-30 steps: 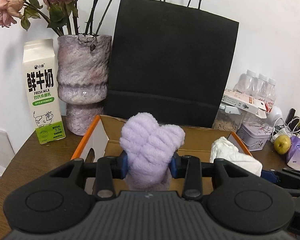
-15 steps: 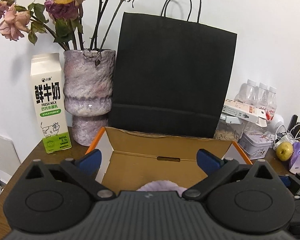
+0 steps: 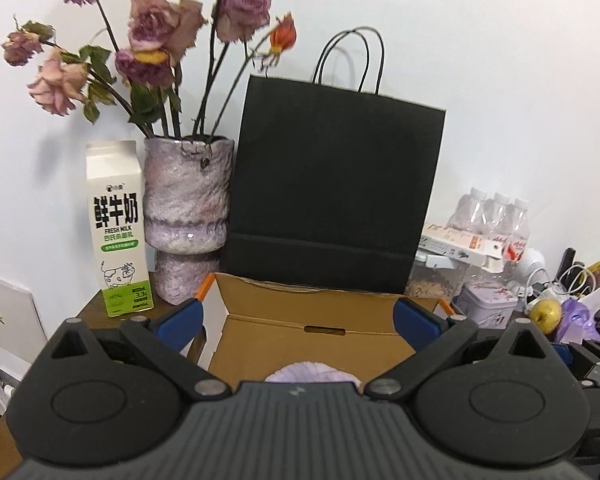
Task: Organize objects
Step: 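Withdraw both grippers from the box back toward the remaining items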
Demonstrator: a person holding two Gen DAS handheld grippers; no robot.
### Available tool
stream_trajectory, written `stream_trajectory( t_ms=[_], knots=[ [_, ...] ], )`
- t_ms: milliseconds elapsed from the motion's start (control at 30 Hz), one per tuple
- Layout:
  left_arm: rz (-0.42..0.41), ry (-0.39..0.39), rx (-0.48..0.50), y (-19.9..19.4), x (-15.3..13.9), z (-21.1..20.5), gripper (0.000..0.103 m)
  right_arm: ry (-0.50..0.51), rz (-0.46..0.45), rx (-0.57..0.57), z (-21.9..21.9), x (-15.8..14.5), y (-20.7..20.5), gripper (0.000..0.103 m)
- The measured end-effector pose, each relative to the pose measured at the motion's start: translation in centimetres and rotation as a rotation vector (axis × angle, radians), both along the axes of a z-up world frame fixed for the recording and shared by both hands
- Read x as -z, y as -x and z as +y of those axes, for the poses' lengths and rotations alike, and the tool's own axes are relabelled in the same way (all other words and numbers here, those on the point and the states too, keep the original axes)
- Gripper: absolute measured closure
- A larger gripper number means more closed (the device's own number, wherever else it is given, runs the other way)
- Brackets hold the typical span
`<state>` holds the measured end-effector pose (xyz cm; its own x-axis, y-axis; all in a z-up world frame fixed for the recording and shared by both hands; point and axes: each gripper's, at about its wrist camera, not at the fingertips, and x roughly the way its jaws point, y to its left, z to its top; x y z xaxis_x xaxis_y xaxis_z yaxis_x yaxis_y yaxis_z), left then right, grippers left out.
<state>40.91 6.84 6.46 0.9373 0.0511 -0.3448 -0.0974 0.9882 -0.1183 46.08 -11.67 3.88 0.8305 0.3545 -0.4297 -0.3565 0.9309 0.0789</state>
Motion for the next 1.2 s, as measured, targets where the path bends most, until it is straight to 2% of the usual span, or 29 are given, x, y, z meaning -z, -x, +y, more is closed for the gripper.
stream_trajectory(
  t_ms=[333,800,900,1200],
  knots=[
    [-0.038,-0.014,-0.008,5.3,-0.4,-0.5,0.000,0.009,-0.053,-0.011,-1.5,-0.5,5.1,0.000],
    [-0.077,-0.075,-0.004,13.6,0.1,-2.6,0.000,0.036,-0.134,-0.019,-3.2,0.0,13.5,0.000],
    [-0.091,-0.080,-0.006,15.4,0.3,-3.0,0.000,0.043,-0.133,-0.028,-3.6,0.1,15.1,0.000],
    [-0.059,-0.066,0.001,20.3,1.5,-3.5,0.000,0.045,-0.113,-0.042,-5.0,0.8,19.8,0.000]
  ],
)
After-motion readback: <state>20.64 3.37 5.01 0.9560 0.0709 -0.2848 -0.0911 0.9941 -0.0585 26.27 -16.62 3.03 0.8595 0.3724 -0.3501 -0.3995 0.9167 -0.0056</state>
